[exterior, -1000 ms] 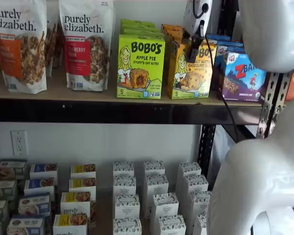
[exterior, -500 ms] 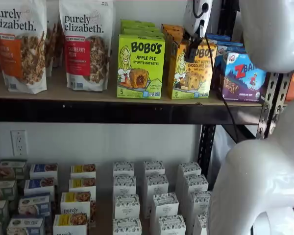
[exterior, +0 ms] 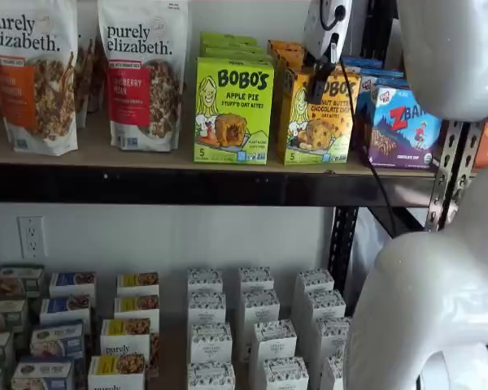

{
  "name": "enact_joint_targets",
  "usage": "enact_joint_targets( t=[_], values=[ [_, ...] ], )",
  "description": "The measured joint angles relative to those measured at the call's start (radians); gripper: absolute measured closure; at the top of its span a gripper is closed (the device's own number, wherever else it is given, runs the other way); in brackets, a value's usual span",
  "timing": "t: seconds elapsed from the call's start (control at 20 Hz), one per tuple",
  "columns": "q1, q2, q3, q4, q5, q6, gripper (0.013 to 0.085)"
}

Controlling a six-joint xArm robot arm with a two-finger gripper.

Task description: Pick up the orange box on the top shelf, the fifth box from the left

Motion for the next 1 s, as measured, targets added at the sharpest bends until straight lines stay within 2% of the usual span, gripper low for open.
enact_joint_targets(
  t=[0.4,1.0],
  values=[
    [0.001,-0.001,0.0,-0.004,0.005,0.001,0.073],
    [-0.017,-0.033,0.006,0.017,0.027,-0.011,0.073]
  ],
)
